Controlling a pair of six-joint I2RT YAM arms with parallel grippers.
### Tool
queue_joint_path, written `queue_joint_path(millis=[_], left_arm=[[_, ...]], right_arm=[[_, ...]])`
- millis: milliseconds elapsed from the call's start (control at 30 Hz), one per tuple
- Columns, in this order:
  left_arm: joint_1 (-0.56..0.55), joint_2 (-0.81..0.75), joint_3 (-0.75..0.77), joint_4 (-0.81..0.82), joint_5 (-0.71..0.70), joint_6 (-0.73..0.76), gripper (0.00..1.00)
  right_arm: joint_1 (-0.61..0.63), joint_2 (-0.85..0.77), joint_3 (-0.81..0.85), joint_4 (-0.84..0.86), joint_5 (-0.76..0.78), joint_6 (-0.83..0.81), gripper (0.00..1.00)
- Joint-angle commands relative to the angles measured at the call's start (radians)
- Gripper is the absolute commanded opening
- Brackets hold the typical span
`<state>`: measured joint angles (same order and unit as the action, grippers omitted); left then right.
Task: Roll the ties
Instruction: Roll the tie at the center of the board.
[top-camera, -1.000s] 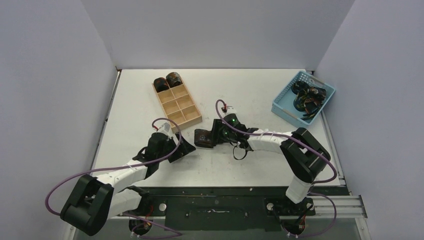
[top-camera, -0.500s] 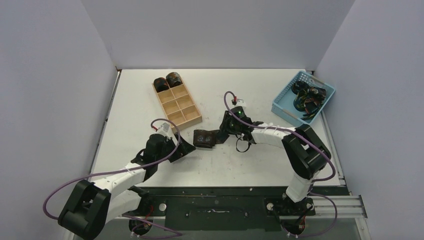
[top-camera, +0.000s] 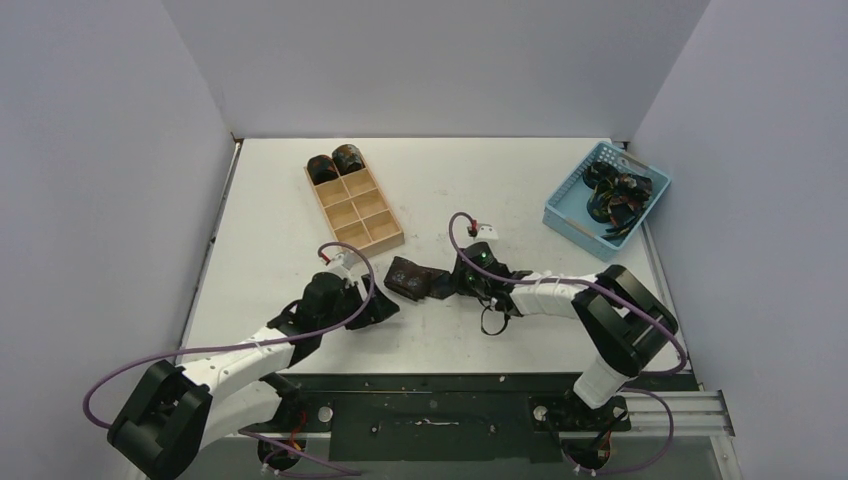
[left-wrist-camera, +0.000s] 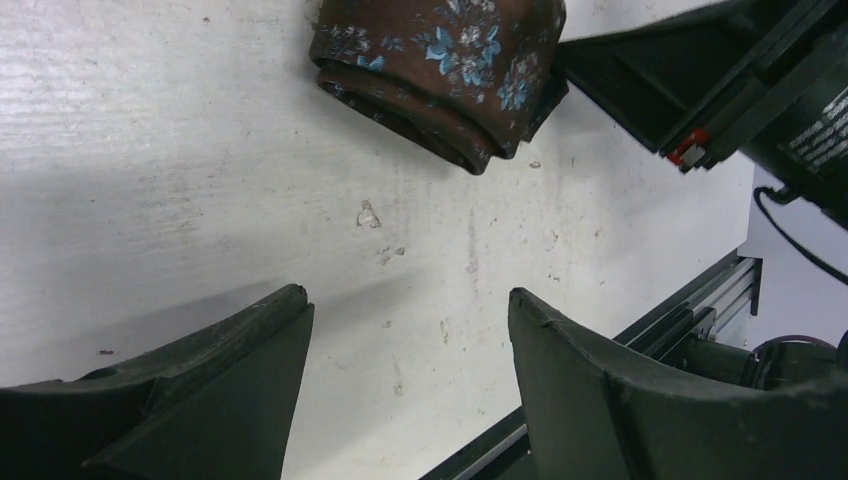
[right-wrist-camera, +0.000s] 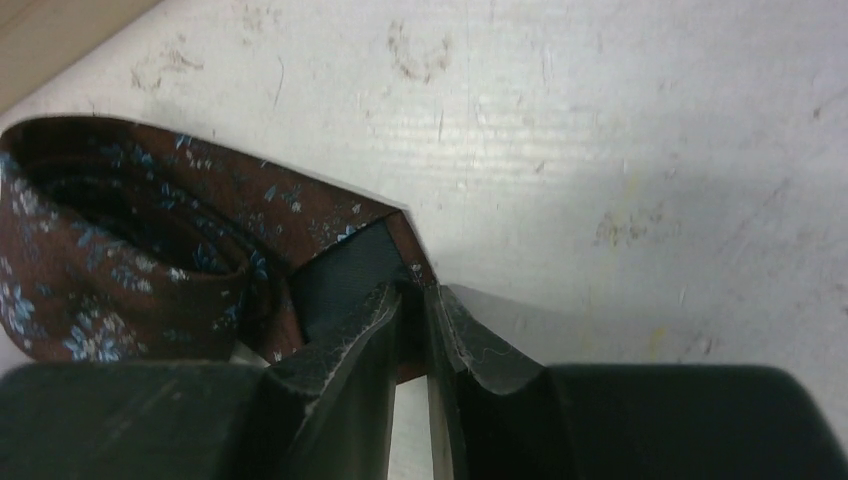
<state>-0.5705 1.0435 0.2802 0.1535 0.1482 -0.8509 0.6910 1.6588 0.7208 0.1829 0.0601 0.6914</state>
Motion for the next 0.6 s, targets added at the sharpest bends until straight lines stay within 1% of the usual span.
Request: queue_joint_path(millis=[0, 100, 167, 233, 333, 433, 500, 567], left_arm=[[-0.021, 0.001, 0.044, 0.023, -0.053, 0.036, 0.69], [-0.022, 0.004, 0.035, 0.035, -0.064, 0.037, 0.69], [-0.020, 0.004, 0.032, 0.028, -0.067, 0.039, 0.68], [-0.020, 0.007, 0.031, 0.020, -0.074, 0.042, 0.68], [-0.020, 0.026, 0.032, 0.040, -0.072, 0.038, 0.66], [-0.022, 0.068, 0.040, 0.080, -0.059, 0.024, 0.62], [-0.025, 0.106, 0.052, 0.104, -0.046, 0.020, 0.57], [-0.029, 0.146, 0.070, 0.118, -0.039, 0.017, 0.50]], right_arm=[[0.036, -0.060, -0.105, -0.048, 0.040, 0.028, 0.18], [0.038, -0.105, -0.129, -0.066, 0.046, 0.037, 0.19], [0.030, -0.141, -0.110, -0.096, 0.051, 0.025, 0.21], [0.028, -0.176, -0.069, -0.134, 0.065, 0.004, 0.25], [0.027, -0.190, 0.039, -0.179, 0.076, -0.038, 0.33], [0.021, -0.146, 0.152, -0.228, 0.087, -0.064, 0.35], [0.006, -0.081, 0.221, -0.233, 0.080, -0.075, 0.35], [-0.004, -0.011, 0.285, -0.238, 0.078, -0.084, 0.34]])
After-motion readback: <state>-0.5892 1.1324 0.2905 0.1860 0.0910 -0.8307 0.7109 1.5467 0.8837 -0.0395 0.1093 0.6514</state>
